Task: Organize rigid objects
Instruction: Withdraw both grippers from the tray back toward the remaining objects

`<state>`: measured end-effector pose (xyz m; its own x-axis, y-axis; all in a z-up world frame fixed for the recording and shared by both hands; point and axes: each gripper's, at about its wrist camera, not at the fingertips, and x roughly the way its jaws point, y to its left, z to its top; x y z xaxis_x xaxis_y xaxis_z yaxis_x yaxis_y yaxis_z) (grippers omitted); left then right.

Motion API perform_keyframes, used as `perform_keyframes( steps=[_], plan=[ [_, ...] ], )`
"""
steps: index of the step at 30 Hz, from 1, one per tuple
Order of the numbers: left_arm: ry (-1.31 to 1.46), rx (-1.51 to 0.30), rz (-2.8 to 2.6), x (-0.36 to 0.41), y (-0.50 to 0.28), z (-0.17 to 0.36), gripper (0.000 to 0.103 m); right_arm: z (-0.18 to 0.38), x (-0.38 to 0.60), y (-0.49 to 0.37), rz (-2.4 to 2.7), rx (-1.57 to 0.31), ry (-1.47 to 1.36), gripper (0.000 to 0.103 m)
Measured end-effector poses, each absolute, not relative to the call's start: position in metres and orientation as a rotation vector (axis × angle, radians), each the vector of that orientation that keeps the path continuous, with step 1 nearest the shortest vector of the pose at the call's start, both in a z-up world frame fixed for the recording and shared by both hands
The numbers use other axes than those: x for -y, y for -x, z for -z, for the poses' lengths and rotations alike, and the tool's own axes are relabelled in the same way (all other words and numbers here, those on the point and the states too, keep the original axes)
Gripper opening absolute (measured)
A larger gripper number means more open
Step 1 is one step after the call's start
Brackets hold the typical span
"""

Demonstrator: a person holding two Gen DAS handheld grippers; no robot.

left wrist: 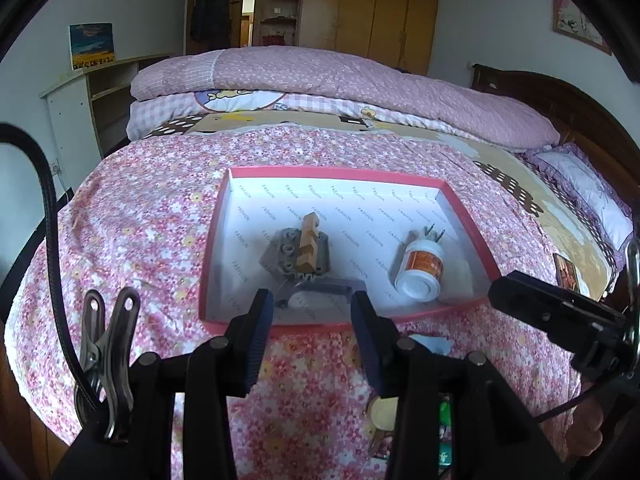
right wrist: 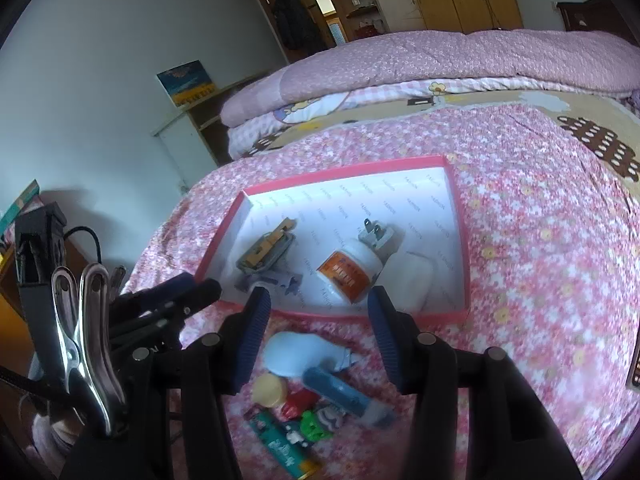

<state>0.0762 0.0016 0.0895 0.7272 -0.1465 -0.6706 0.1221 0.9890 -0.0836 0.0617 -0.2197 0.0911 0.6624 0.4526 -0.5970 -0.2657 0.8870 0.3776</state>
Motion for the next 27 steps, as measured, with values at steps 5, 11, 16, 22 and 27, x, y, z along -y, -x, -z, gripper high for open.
perform_keyframes(
  steps=[5,11,16,22,27],
  plan=[
    [0.052,-0.748,0.143,-0.008,-0.066,-0.09,0.042,-0.094,0.222,-0.051,-0.423,-0.743,-0.297,0.052],
    [0.042,-0.749,0.139,-0.009,-0.053,-0.089,0.043,-0.092,0.224,-0.037,-0.418,-0.749,-0.291,0.052],
    [0.04,-0.75,0.146,-0.008,-0.044,-0.088,0.042,-0.087,0.227,-0.026,-0.41,-0.762,-0.282,0.052],
    [0.036,-0.76,0.158,-0.005,-0.032,-0.083,0.043,-0.081,0.232,-0.013,-0.402,-0.775,-0.269,0.052],
    [0.031,-0.784,0.18,-0.002,-0.02,-0.074,0.043,-0.072,0.234,-0.003,-0.398,-0.796,-0.243,0.052]
  ],
)
